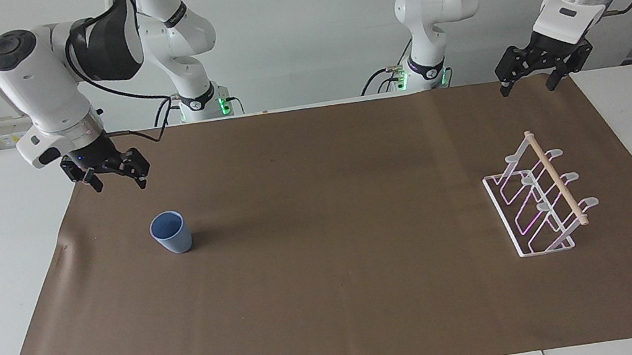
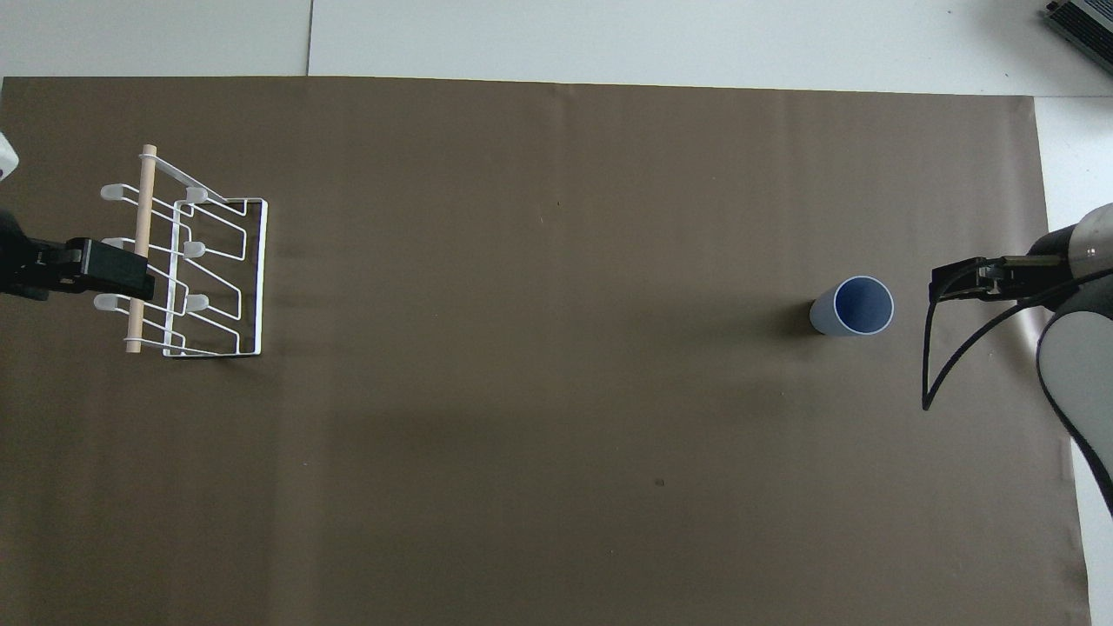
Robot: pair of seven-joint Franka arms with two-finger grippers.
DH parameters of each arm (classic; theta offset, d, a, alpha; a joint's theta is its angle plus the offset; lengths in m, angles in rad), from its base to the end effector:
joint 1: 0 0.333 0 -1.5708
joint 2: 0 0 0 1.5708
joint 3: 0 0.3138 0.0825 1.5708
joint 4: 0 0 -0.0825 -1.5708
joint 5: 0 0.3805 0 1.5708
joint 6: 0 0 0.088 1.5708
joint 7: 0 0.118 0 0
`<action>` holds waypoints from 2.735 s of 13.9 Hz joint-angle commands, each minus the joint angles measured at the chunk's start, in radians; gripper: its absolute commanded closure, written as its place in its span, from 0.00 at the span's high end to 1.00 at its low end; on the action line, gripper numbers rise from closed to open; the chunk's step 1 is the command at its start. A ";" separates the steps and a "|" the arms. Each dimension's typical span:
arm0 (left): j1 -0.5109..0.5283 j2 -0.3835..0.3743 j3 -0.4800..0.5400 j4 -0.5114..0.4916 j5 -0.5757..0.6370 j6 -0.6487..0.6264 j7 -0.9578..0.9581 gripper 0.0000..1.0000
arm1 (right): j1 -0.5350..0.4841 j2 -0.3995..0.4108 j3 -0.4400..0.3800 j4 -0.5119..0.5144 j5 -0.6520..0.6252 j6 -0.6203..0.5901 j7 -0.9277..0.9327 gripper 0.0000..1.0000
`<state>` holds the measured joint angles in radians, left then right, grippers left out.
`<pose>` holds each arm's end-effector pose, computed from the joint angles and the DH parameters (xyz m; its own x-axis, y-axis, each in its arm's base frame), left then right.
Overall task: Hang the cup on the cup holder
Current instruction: 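Reach the right gripper down to the light blue cup and grasp it, then lift the cup with the right gripper and carry it toward the left gripper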
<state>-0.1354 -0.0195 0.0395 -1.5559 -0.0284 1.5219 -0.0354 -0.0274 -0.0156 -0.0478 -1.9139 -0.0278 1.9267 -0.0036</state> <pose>0.5373 -0.0549 0.6247 0.9980 -0.0619 -0.0155 -0.0614 -0.9977 0.0286 0.5540 -0.0441 0.4883 0.9977 -0.0619 0.0282 -0.0626 -0.9977 0.0257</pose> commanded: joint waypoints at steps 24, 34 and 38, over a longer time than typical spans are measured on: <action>0.004 -0.016 0.005 -0.023 0.016 0.012 0.009 1.00 | -0.032 0.144 0.011 -0.177 0.135 0.380 -0.118 0.00; -0.001 -0.023 0.005 -0.036 0.016 0.017 0.011 1.00 | -0.019 0.117 0.052 -0.025 0.260 0.193 -0.168 0.00; -0.007 -0.026 0.003 -0.046 0.018 0.020 0.011 1.00 | -0.020 0.135 0.055 0.078 0.481 0.088 -0.154 0.00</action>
<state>-0.1359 -0.0198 0.0423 -1.5651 -0.0283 1.5217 -0.0348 -0.0347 0.1057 0.0058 -1.8894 0.3635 2.0682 -0.1398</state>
